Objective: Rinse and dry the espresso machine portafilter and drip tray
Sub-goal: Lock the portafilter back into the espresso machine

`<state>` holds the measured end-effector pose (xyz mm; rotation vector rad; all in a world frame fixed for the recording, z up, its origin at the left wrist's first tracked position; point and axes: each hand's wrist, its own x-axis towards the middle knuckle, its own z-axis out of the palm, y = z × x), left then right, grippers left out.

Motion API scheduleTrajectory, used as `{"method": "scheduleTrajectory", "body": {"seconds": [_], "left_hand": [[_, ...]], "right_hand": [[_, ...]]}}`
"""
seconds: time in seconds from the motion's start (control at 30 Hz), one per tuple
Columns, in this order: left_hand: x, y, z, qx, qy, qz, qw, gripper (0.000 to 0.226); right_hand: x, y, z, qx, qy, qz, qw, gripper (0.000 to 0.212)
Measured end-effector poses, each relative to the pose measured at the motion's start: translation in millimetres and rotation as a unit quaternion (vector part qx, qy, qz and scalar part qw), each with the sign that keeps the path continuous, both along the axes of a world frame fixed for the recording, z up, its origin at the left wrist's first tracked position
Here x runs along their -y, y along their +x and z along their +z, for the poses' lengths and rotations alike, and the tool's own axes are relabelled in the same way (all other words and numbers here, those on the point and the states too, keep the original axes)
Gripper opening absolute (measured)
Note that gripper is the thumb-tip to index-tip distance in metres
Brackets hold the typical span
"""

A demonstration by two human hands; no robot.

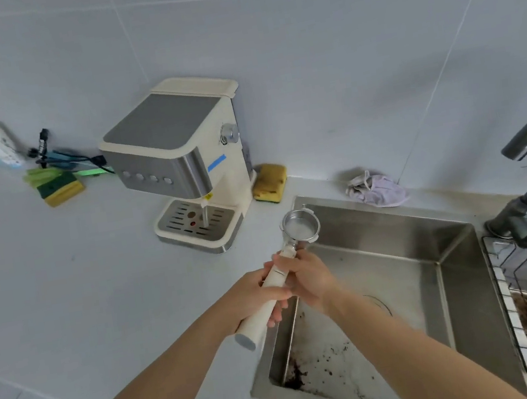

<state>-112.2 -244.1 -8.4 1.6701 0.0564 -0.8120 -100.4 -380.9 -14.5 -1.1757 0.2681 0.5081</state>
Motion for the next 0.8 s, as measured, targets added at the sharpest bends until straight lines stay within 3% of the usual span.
{"method": "scheduleTrajectory", "body": {"seconds": [0.13,0.27,0.53,0.8], "left_hand": [[-48,2,-6,-0.001,0.028,-0.029,0.999,0.025],[-111,18,-13,0.001,0.065,-0.064,0.996,0.024],[-247,70,-8,0.014,0.121,-0.114,0.986,0.014],[-298,102,11,0.044,0.203,-0.187,0.960,0.019]], "right_hand": [[-46,-3,-7,-0.015,-0.013,-0.019,1.000,0.008],[-106,3,-18,-0.025,-0.018,-0.030,0.999,0.021],[-248,40,-20,-0.046,0.013,-0.104,0.993,0.023],[-293,73,-6,-0.076,0.030,-0.194,0.978,0.011]]}}
